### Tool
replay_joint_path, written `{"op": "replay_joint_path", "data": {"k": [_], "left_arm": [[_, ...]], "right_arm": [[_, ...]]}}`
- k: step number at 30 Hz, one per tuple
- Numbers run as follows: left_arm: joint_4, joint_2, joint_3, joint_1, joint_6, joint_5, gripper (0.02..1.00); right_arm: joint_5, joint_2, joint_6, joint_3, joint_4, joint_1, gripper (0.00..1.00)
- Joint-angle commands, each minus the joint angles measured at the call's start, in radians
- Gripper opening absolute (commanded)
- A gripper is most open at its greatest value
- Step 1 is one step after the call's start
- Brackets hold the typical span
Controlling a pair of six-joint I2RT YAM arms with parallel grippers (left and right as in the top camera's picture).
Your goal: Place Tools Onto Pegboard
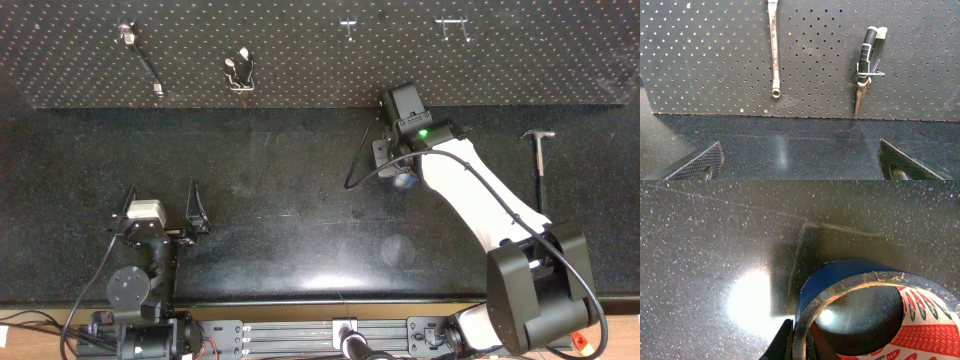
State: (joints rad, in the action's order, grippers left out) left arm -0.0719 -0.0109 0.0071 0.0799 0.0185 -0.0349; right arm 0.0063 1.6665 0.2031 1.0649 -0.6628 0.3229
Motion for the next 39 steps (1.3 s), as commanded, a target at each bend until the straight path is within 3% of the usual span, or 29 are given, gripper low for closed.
{"op": "replay_joint_path", "data": {"k": [1, 8, 12, 17, 23, 28, 36, 37, 38, 39], "left_arm": [[-0.007, 0.008, -0.002, 0.005, -0.02, -0.019, 0.996], [-0.007, 0.008, -0.002, 0.005, -0.02, -0.019, 0.996], [-0.007, 0.008, -0.002, 0.005, -0.02, -0.019, 0.996], [-0.007, 0.008, -0.002, 0.005, -0.02, -0.019, 0.996], [-0.007, 0.008, -0.002, 0.005, -0.02, -0.019, 0.996], [-0.007, 0.008, -0.002, 0.005, -0.02, -0.019, 0.996], [-0.007, 0.008, -0.002, 0.005, -0.02, -0.019, 0.996], [-0.007, 0.008, -0.002, 0.005, -0.02, -0.019, 0.996], [-0.007, 0.008, -0.002, 0.005, -0.02, -0.019, 0.996], [-0.007, 0.008, -0.002, 0.005, -0.02, -0.019, 0.996]], "right_arm": [[0.005, -0.064, -0.015, 0.014, 0.069, 0.015, 0.075], [0.013, -0.327, -0.093, 0.014, 0.438, 0.142, 0.075], [0.013, -0.381, -0.137, 0.014, 0.49, 0.167, 0.075], [0.013, -0.38, -0.174, 0.014, 0.551, 0.178, 0.075], [0.025, -0.266, -0.295, 0.014, 0.711, 0.187, 0.073], [0.092, -0.166, -0.295, 0.014, 0.738, 0.191, 0.075], [0.091, -0.068, -0.295, 0.014, 0.838, 0.191, 0.082], [0.091, -0.057, -0.295, 0.014, 0.846, 0.191, 0.421], [0.089, -0.059, -0.294, 0.014, 0.851, 0.191, 0.632], [0.087, -0.063, -0.294, 0.014, 0.85, 0.192, 0.702]]}}
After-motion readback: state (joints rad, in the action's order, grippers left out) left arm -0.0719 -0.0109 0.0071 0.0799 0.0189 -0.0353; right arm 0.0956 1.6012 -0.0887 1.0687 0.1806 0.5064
